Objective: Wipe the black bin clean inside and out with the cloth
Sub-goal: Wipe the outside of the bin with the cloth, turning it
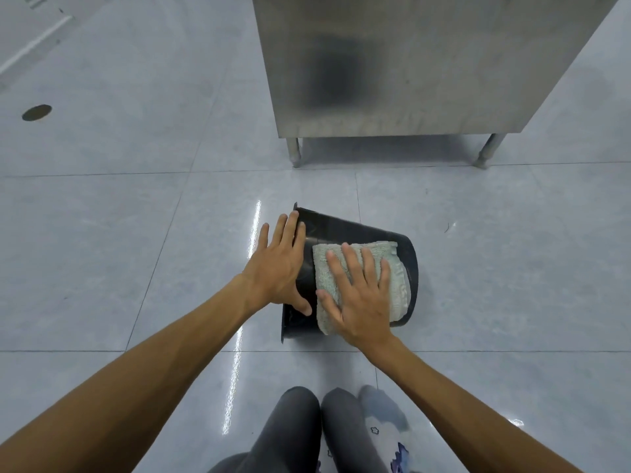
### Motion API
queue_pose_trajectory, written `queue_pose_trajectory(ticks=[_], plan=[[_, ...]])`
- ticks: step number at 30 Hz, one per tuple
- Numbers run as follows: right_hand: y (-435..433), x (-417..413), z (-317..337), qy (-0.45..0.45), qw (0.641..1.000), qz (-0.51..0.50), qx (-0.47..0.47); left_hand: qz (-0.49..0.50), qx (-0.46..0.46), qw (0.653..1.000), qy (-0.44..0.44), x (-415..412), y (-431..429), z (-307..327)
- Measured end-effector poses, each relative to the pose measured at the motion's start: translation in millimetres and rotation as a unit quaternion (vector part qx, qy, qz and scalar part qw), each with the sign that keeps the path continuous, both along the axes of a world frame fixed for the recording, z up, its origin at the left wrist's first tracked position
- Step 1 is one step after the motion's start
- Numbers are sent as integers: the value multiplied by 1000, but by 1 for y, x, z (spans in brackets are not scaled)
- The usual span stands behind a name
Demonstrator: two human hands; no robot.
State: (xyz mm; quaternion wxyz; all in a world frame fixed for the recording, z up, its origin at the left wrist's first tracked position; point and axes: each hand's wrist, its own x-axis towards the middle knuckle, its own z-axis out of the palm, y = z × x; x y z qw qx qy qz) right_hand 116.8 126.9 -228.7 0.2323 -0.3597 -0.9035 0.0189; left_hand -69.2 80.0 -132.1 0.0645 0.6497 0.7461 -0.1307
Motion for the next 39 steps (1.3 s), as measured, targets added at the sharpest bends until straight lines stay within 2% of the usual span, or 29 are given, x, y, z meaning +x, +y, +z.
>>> queue_pose_trajectory(ticks=[4, 9, 14, 16, 21, 28, 34, 39], plan=[[20, -30, 28, -10, 996, -47, -76, 0, 27, 1000, -6, 10, -25, -12], [55, -57, 52, -78, 977, -48, -190, 16, 55, 998, -19, 25, -53, -26], [82, -70, 61, -77, 958, -53, -270, 28, 45, 998, -25, 25, -45, -19], [83, -70, 61, -86, 962, -45, -255, 38, 34, 998, -31, 22, -38, -14], [35, -29, 39, -67, 994, 0, -89, 62, 12, 997, -40, 10, -9, -2], [-12, 31, -24, -38, 995, 71, 64, 48, 5, 997, -60, 4, -4, -6], [4, 2, -3, 1, 999, 9, 36, 40, 24, 998, -48, 11, -17, -14], [45, -39, 36, -24, 994, -49, -92, 41, 20, 997, -60, 13, -22, -14]])
